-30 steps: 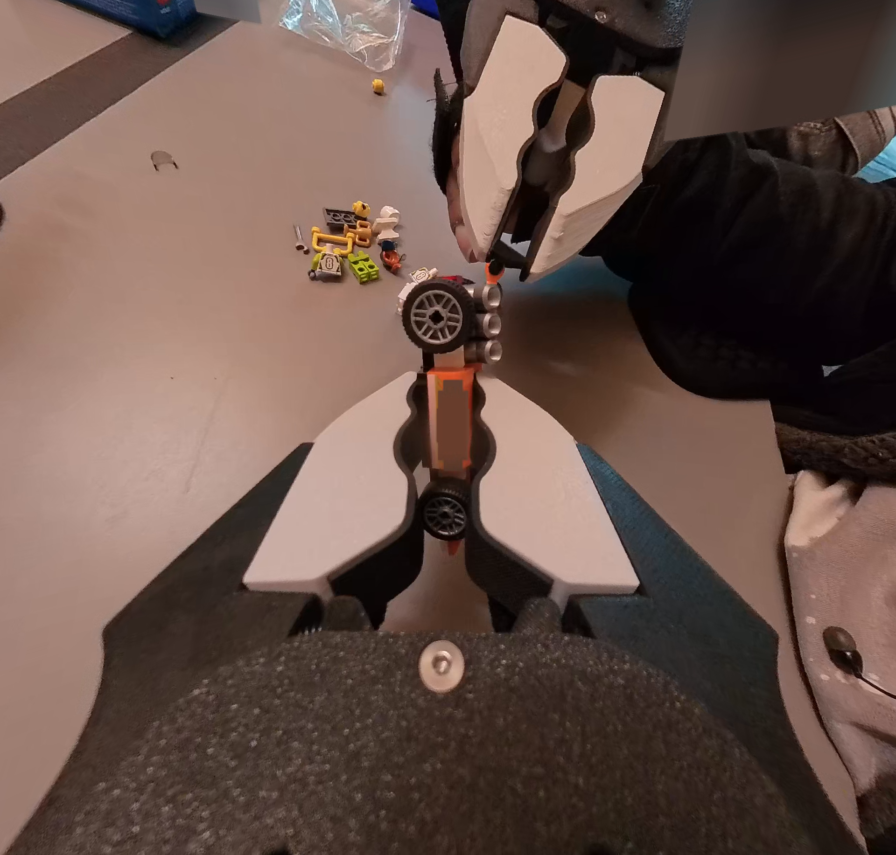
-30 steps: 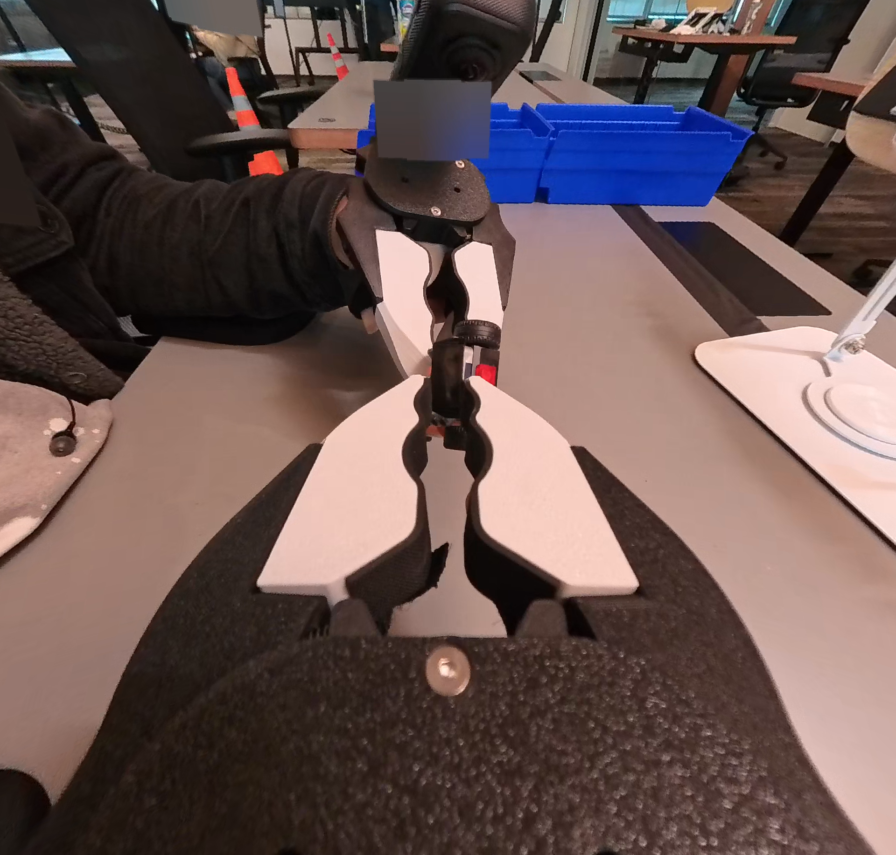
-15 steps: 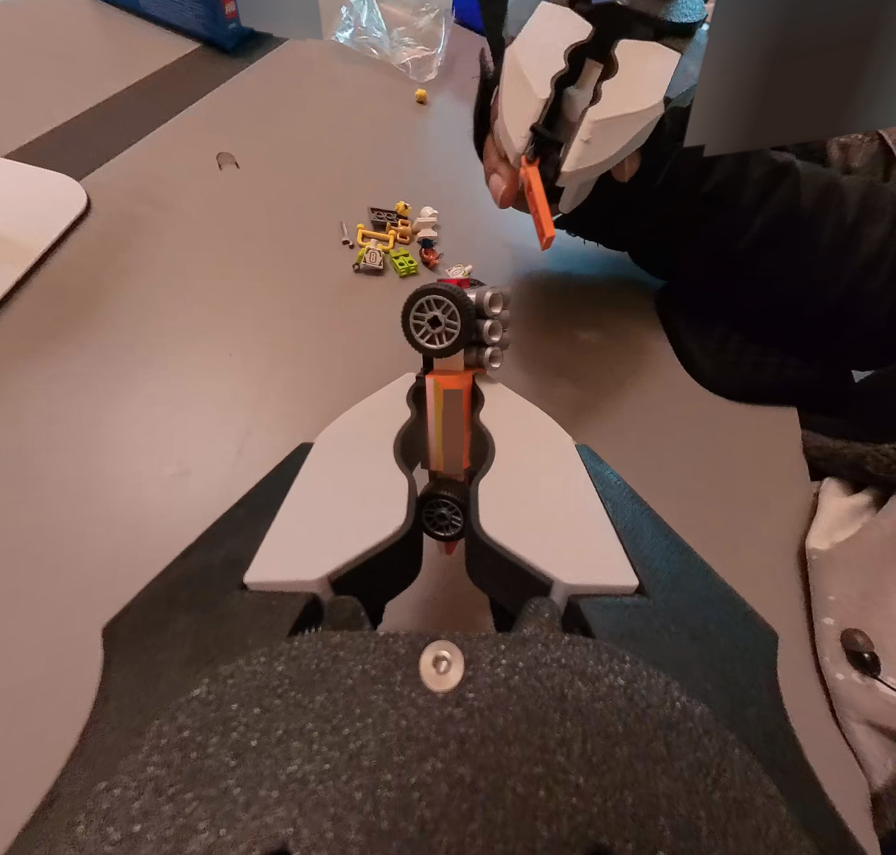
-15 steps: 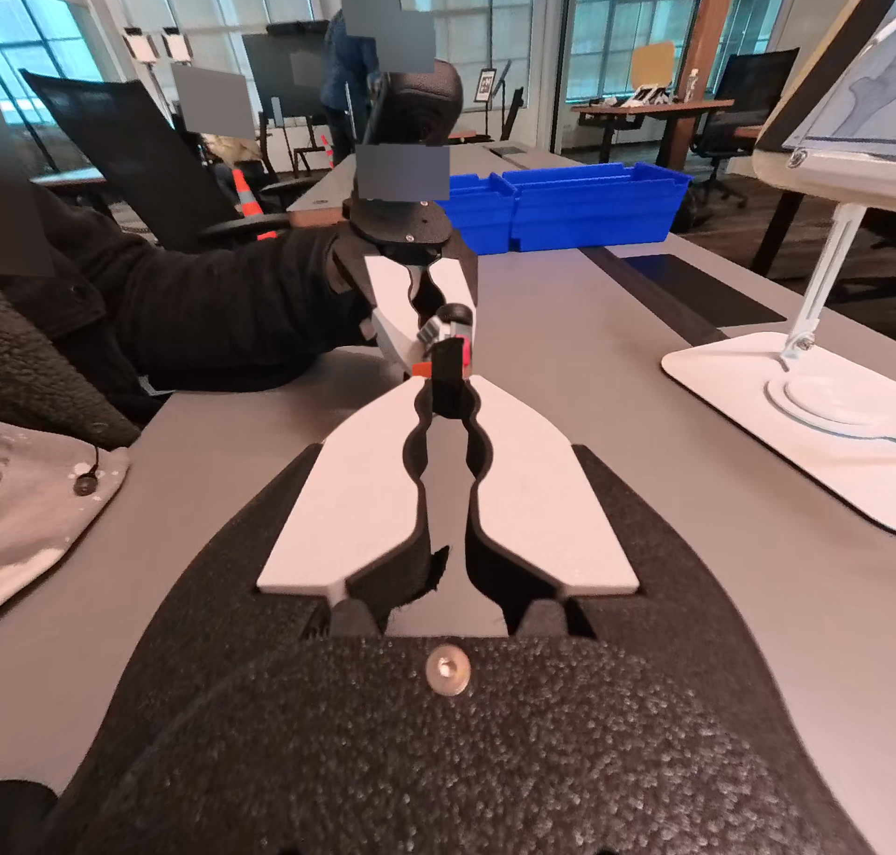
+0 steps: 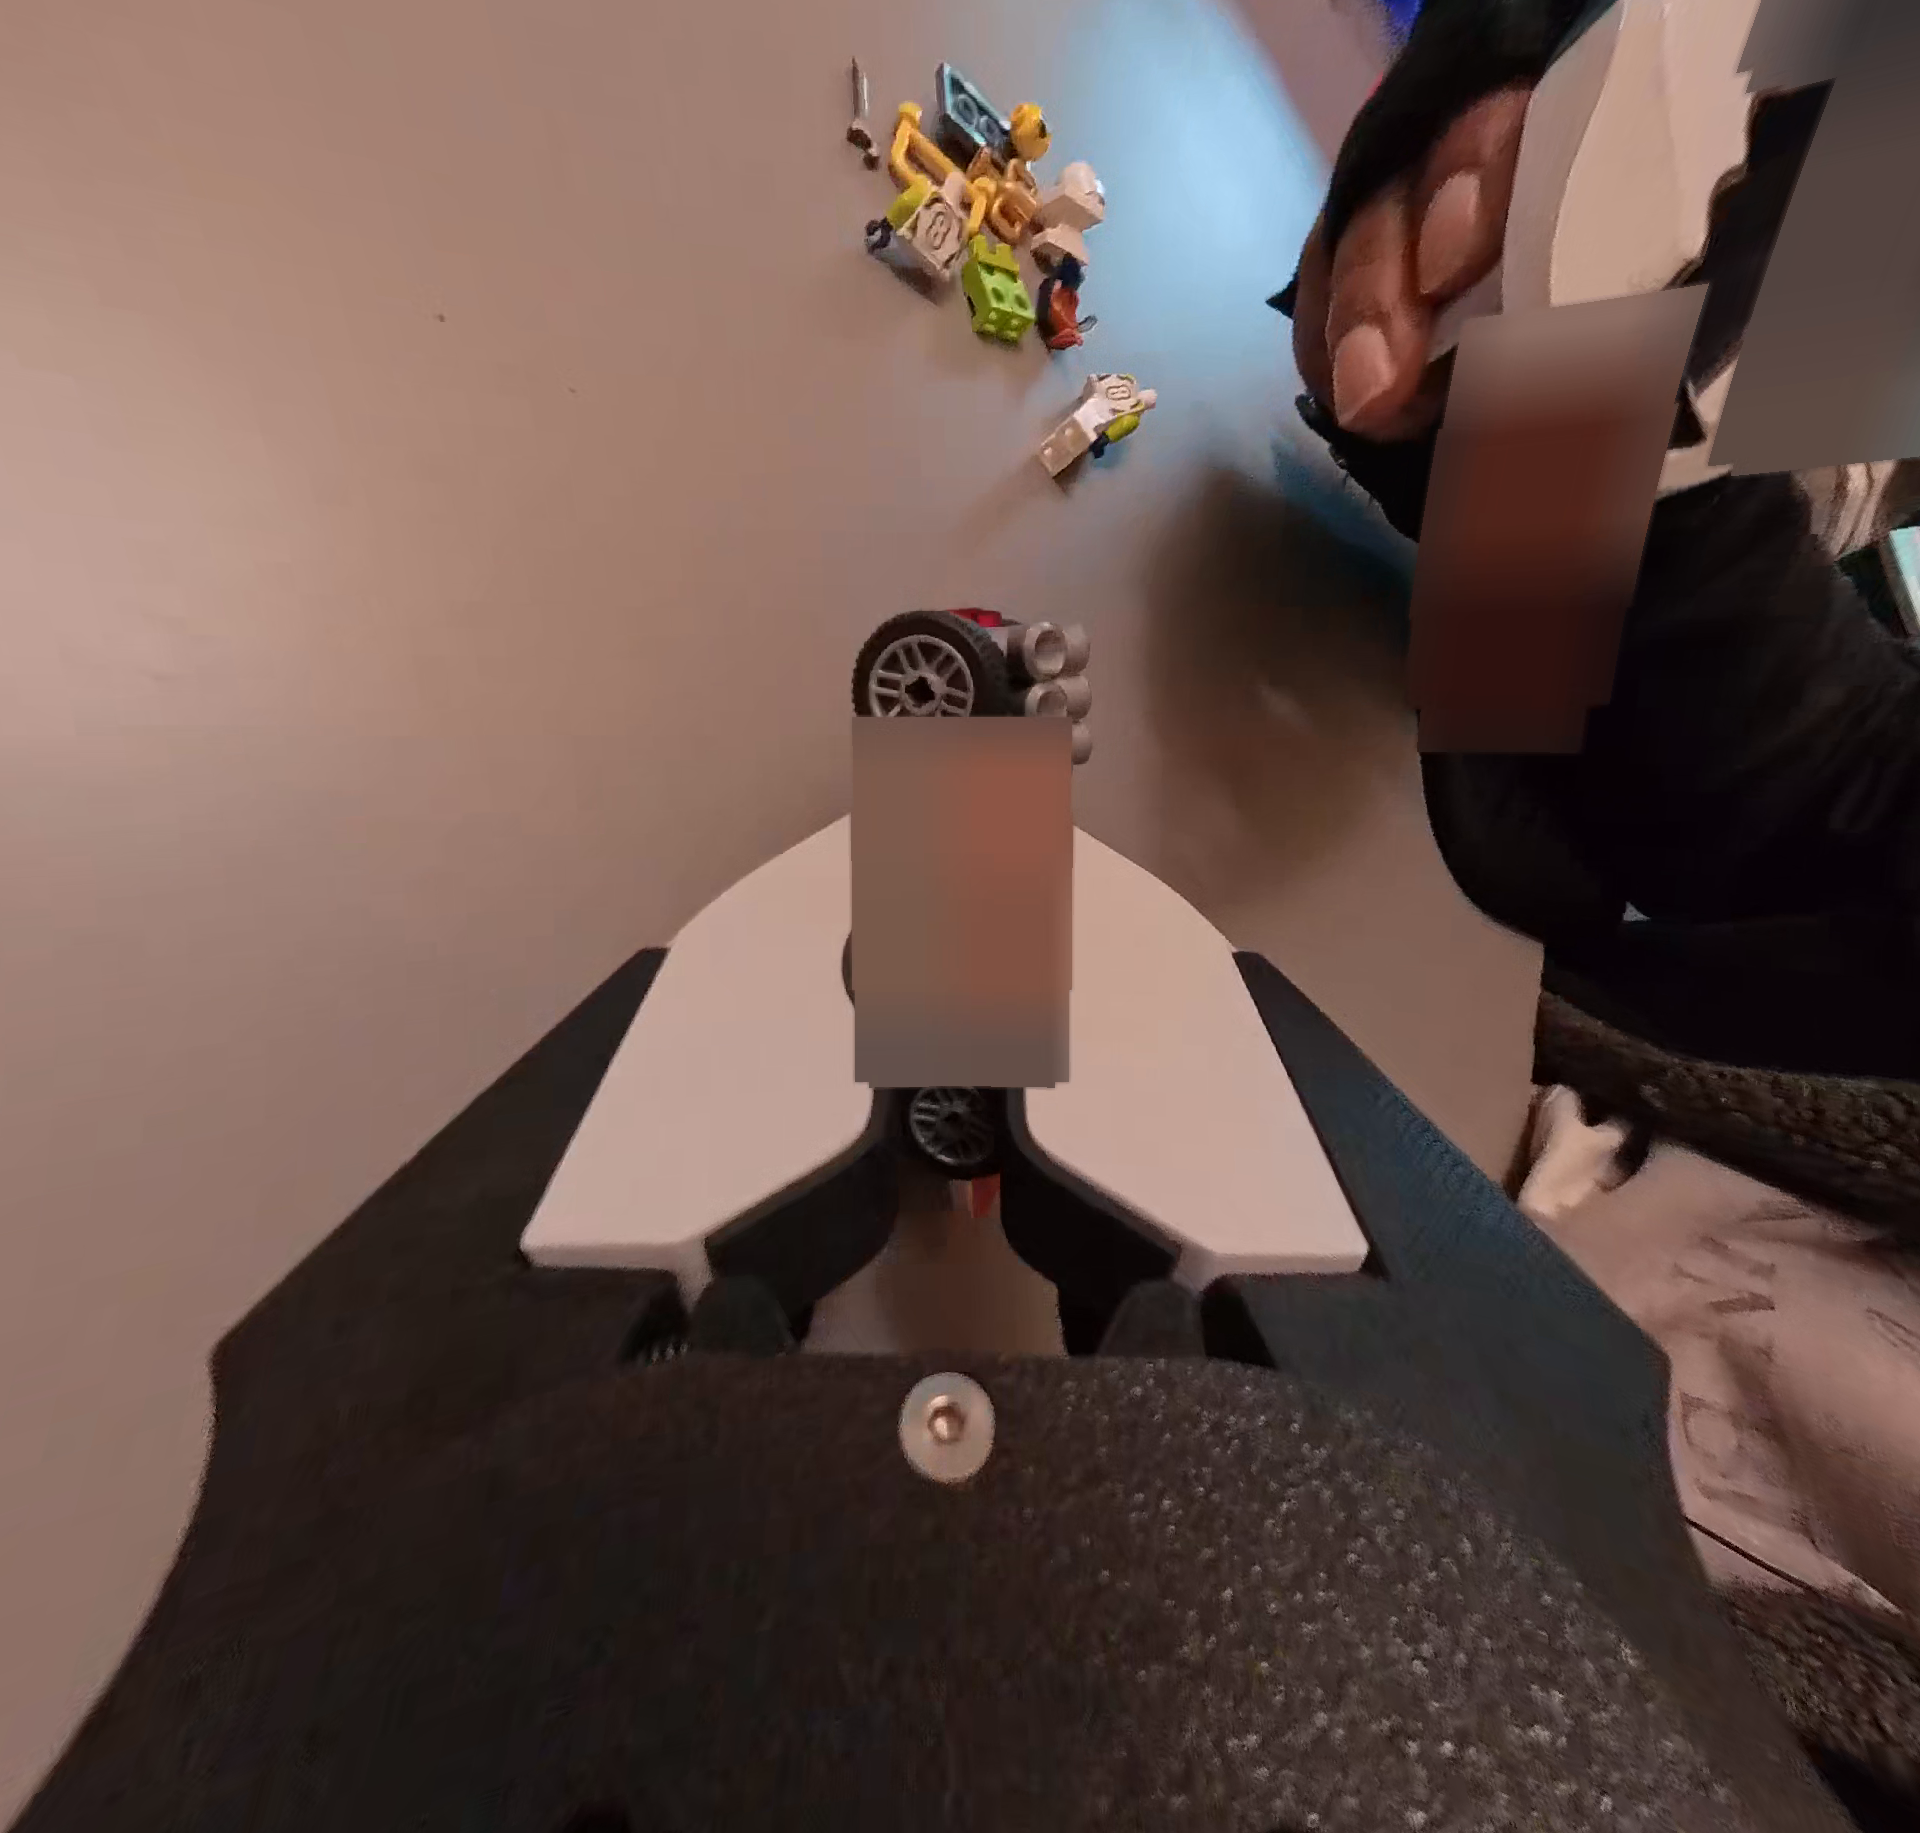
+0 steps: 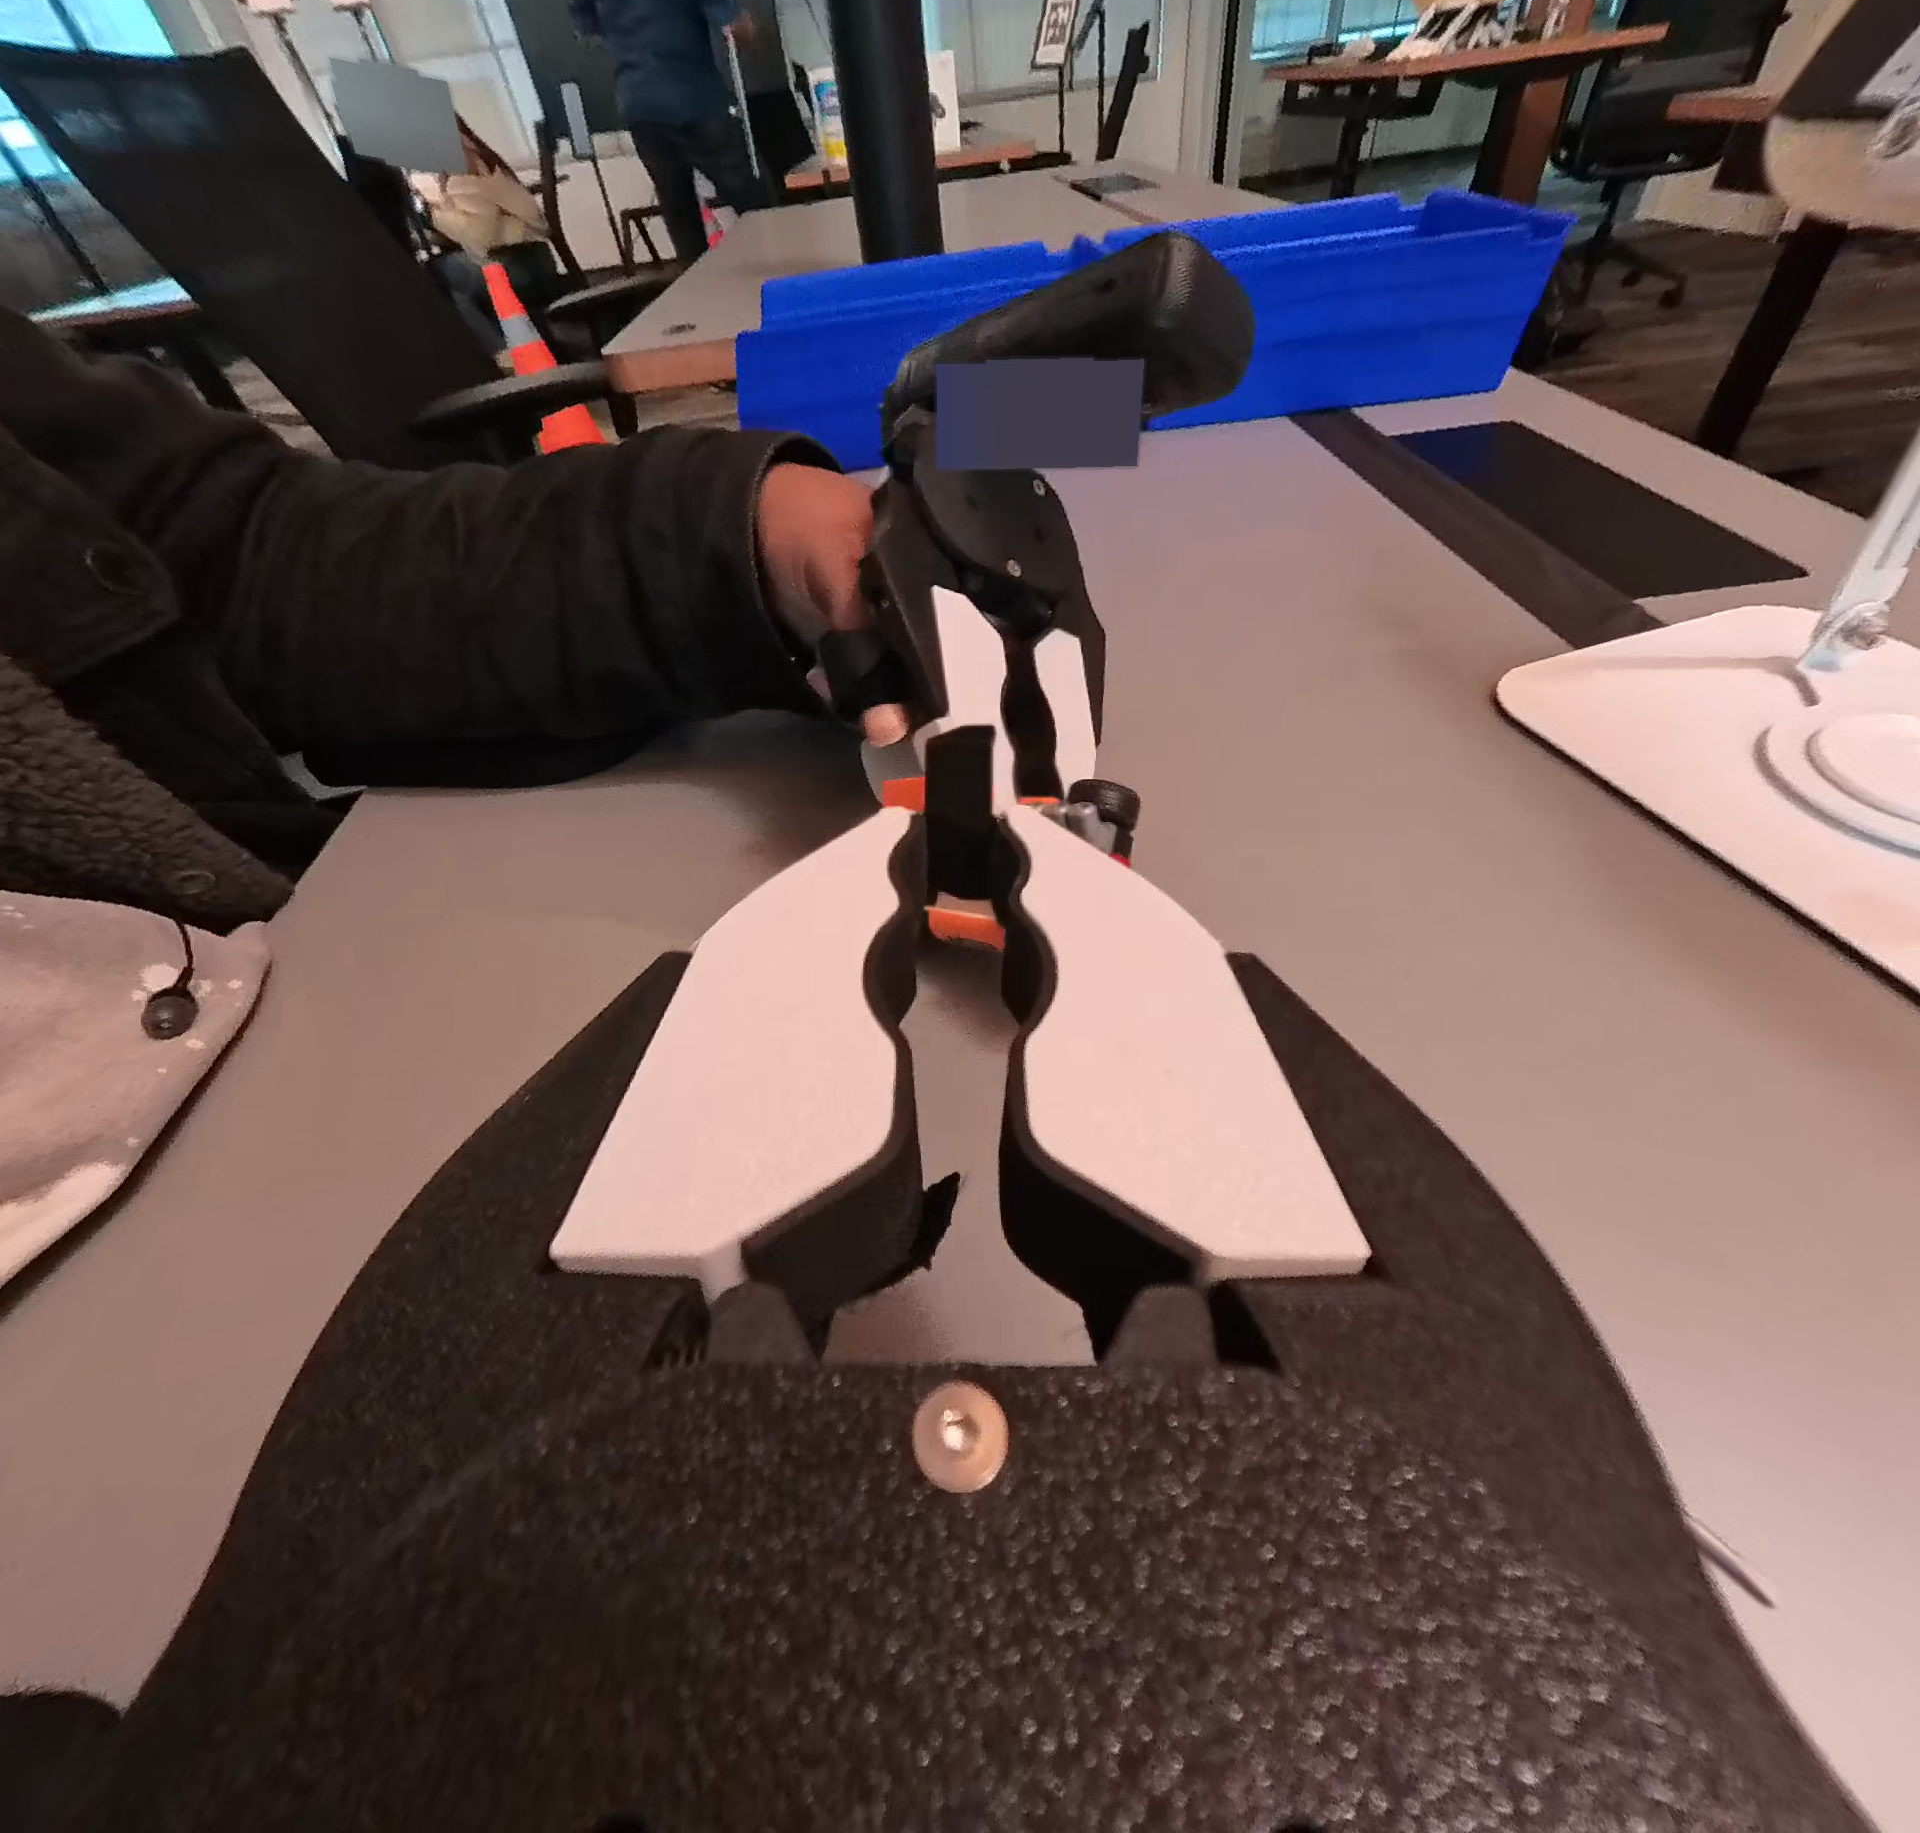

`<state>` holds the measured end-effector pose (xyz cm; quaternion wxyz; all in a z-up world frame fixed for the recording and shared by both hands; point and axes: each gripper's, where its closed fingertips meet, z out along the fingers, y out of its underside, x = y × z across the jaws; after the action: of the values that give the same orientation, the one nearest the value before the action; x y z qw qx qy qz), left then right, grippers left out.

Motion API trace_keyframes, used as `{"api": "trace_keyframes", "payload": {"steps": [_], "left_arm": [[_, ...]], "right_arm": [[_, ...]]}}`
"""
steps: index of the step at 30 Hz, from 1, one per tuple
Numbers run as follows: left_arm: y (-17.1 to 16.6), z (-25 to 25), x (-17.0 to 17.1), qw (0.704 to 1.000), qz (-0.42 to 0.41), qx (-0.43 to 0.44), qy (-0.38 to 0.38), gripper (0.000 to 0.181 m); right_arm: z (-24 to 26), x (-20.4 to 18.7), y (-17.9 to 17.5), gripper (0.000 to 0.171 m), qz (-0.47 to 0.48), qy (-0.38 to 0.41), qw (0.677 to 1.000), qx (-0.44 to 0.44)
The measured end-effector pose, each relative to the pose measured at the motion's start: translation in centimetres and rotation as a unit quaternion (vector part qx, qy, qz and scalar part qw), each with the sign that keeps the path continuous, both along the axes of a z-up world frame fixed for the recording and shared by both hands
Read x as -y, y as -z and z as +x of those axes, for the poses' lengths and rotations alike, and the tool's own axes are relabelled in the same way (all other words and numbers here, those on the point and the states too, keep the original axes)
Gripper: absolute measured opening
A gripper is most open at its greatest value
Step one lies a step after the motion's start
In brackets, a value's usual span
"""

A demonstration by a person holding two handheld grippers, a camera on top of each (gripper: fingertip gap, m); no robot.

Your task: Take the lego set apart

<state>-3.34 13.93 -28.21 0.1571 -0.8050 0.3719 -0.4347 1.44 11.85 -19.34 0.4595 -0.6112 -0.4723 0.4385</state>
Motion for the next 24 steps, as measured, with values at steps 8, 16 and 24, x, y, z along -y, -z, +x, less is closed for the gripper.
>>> {"api": "trace_keyframes", "payload": {"steps": [8,16,24], "left_arm": [[0.1,-1.8,-2.1,0.996,0.074,-0.039,-0.037,0.062],[-5.8,0.3,0.2,0.988,0.128,0.091,-0.001,0.044],[-6.8,3.3,3.1,0.984,0.094,0.149,0.039,0.03]], "right_arm": [[-0.6,0.1,1.1,0.012,-0.009,-0.003,1.0,0.018],[-0.8,-0.1,1.2,0.012,-0.015,0.001,1.0,0.014],[-1.3,0.3,0.4,0.011,-0.028,-0.01,0.999,-0.012]]}}
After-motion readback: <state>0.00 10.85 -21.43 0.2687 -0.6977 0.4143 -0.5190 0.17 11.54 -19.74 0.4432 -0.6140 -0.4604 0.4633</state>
